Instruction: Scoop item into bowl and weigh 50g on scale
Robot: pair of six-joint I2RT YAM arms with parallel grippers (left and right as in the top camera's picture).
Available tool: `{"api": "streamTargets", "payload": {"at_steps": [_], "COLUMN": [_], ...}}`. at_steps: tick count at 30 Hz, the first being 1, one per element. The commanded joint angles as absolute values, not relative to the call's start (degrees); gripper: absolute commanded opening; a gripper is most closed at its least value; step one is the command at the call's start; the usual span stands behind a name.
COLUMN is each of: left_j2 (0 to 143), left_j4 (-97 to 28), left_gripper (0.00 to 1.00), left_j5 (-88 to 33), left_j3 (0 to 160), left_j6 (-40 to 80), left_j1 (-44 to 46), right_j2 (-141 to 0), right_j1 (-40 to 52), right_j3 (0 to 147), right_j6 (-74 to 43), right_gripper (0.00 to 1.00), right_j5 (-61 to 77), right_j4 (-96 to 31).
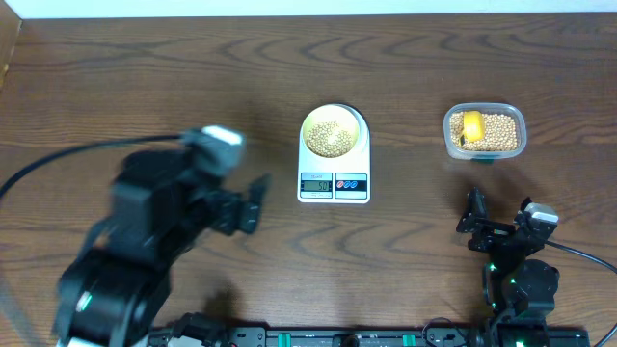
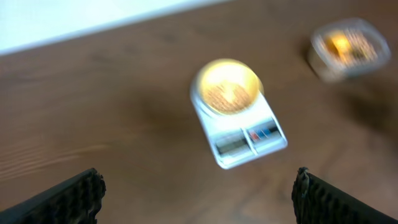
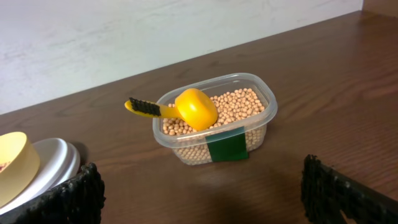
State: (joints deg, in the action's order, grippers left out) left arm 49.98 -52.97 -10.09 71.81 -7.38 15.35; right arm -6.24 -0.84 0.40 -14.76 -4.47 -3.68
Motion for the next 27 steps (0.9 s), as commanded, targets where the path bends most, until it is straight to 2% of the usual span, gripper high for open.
{"api": "streamTargets", "payload": {"at_steps": [1, 6, 17, 27], "left_j2": [45.54, 37.19, 18.28, 11.51], "left_j4": [-52.45, -48.14, -23.07, -21.06], "left_gripper": [0.98, 0.98, 0.98, 0.98], "left_j5": [-10.00, -9.98, -10.02, -10.02], "left_j3": [72.31, 67.59, 36.51, 25.02], "left_j6": [-7.55, -10.98, -9.89, -2.98], "left_j1": [10.63, 7.75, 2.20, -4.86], "right_j2": [-6.00, -6.00, -6.00, -6.00], "right_j1": [-1.19, -1.19, -1.19, -1.19], "right_j3": [0.32, 0.32, 0.32, 0.32], "right_j6": [-15.40, -15.40, -15.40, -15.40], "right_gripper": [0.99, 0.99, 0.99, 0.99], "right_j5": [-4.34, -4.34, -4.34, -4.34], "right_j4": [-3.88, -3.88, -3.88, -3.88]}}
